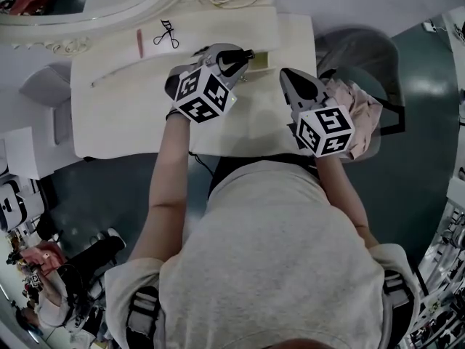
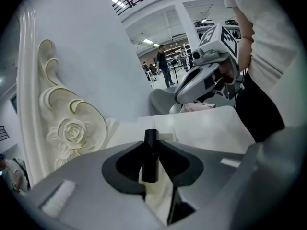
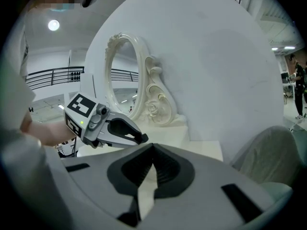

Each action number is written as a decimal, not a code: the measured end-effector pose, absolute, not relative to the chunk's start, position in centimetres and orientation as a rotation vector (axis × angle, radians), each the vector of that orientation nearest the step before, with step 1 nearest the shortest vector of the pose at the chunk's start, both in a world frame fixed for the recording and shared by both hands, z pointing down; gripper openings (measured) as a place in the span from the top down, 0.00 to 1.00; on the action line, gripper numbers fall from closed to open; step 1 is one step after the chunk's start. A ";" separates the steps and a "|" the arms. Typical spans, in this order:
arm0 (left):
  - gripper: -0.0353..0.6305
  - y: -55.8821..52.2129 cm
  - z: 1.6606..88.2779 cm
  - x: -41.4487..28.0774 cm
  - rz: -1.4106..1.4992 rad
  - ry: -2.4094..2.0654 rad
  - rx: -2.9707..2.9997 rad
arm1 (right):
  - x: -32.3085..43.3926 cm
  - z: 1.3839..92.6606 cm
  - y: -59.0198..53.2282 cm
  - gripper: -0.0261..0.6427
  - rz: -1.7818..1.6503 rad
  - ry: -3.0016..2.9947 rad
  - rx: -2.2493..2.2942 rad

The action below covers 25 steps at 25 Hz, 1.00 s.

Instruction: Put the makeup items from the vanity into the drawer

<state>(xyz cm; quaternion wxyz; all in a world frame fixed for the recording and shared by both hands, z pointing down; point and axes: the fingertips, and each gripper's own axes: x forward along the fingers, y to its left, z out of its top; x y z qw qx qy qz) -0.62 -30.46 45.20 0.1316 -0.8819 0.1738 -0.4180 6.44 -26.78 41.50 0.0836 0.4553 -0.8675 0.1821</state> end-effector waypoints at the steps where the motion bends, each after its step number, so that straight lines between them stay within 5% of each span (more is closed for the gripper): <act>1: 0.79 -30.4 45.6 -0.4 -1.224 0.484 -2.560 | 6.5 41.7 -26.8 0.95 0.551 -2.585 1.358; 25: 0.79 -30.4 48.9 0.8 -1.323 0.353 -2.680 | 6.8 42.7 -28.2 0.95 0.598 -2.562 1.378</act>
